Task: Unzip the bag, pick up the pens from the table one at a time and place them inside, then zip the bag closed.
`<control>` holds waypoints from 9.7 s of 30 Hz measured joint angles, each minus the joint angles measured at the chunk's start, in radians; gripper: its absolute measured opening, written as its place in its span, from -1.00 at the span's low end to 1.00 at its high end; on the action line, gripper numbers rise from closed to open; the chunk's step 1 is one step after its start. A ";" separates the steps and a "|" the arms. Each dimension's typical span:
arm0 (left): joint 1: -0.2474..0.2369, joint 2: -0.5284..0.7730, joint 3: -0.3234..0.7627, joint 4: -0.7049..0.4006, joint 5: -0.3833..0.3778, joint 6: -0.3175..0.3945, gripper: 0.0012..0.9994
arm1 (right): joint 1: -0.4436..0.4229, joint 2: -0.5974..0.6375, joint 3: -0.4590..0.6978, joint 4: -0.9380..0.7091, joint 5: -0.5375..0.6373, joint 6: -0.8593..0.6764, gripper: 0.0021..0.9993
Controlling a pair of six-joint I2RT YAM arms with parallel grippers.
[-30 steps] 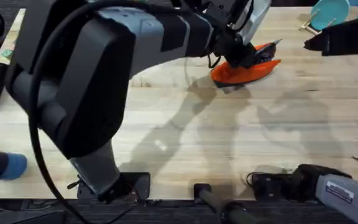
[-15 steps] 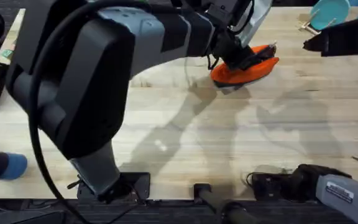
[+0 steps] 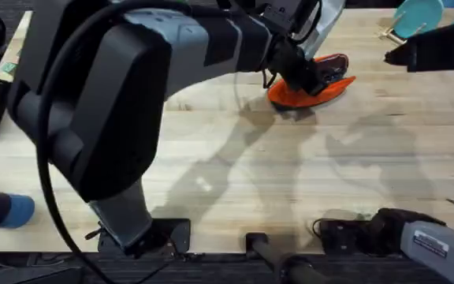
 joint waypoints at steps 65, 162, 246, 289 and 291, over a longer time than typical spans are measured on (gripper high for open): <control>0.204 -0.186 0.000 0.016 -0.032 -0.001 0.99 | 0.000 0.000 0.000 0.000 0.000 0.003 0.99; 0.323 0.143 0.000 0.043 -0.230 -0.166 -0.75 | 0.000 0.000 0.000 0.000 0.000 0.007 0.99; 0.052 -0.196 0.003 -0.001 0.085 -0.024 -0.92 | 0.001 -0.153 -0.002 -0.021 0.176 0.037 0.99; 0.032 0.040 0.003 0.087 0.143 -0.004 -0.92 | 0.001 -0.153 -0.002 -0.021 0.187 0.037 0.99; 0.032 0.050 0.003 0.088 0.143 -0.004 -0.92 | 0.001 -0.153 -0.002 -0.021 0.187 0.037 0.99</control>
